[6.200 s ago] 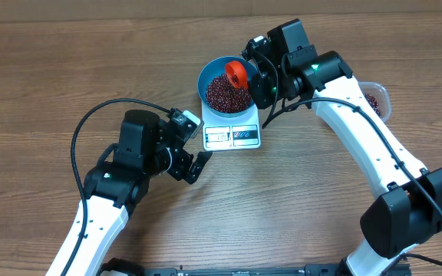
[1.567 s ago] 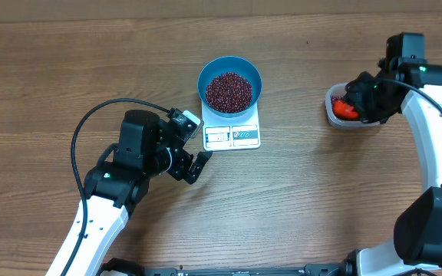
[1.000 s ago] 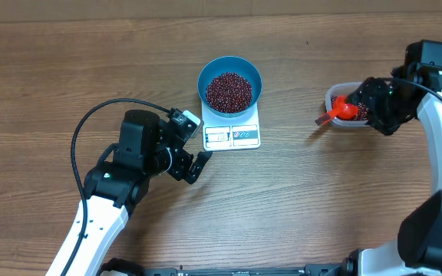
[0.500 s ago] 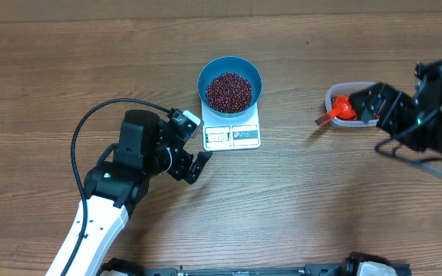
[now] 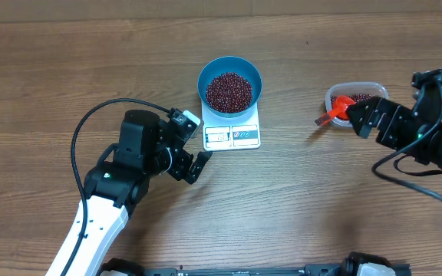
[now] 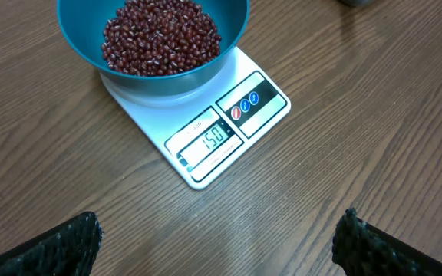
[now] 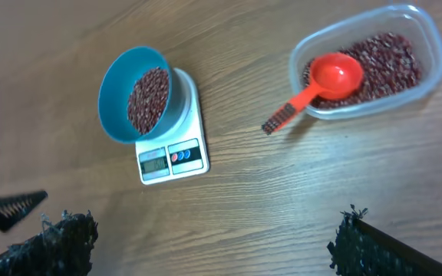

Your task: Scoop item into bowl and weigh 150g on scale

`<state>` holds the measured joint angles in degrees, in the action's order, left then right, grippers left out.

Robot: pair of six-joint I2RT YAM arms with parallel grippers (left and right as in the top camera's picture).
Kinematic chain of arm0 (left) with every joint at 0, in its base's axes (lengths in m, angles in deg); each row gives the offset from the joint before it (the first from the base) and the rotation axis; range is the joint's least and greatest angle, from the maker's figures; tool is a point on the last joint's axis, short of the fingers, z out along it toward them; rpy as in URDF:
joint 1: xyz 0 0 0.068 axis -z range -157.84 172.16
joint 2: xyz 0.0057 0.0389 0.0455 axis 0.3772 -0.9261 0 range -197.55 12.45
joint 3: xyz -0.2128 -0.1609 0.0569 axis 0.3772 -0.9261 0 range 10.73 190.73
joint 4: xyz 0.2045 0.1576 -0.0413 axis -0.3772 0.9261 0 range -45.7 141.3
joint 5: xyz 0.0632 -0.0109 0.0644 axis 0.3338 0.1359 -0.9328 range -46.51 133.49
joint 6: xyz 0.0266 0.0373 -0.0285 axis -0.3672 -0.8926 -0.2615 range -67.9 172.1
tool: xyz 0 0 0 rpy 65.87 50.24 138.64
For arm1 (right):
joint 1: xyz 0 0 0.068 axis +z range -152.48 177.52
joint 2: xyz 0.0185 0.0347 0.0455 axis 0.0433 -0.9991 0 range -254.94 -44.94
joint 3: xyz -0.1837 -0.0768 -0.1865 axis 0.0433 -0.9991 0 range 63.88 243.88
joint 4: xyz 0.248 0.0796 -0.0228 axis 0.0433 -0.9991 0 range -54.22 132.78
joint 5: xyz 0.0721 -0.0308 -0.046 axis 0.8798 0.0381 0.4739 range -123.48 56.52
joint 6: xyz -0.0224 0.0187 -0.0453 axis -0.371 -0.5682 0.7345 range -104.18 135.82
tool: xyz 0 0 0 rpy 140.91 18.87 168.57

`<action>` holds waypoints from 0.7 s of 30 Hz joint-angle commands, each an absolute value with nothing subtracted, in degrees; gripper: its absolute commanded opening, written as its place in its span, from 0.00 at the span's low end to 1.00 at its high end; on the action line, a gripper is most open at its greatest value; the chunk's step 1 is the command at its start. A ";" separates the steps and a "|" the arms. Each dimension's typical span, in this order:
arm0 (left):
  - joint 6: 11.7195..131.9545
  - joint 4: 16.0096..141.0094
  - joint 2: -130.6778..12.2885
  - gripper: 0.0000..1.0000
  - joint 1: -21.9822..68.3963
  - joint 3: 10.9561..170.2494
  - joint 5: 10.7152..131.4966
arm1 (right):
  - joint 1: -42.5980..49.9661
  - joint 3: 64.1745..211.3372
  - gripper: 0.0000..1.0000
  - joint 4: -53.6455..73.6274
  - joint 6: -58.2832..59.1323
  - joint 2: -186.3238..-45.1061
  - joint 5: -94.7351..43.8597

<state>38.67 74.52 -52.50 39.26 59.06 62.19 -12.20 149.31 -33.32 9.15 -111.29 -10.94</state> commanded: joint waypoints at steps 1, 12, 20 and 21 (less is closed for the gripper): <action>39.46 74.48 -52.80 1.00 39.02 58.84 62.58 | -9.59 148.85 1.00 -31.29 13.34 -107.86 -10.96; 39.46 74.46 -52.80 1.00 39.02 58.82 62.58 | -2.21 120.78 1.00 5.22 13.34 -87.95 -21.82; 39.46 74.48 -52.80 1.00 39.04 58.82 62.58 | -1.79 96.24 1.00 21.87 13.34 -69.94 -23.66; 39.46 74.48 -52.80 0.99 39.04 58.82 62.58 | -1.62 93.62 1.00 23.42 13.34 -67.88 -23.66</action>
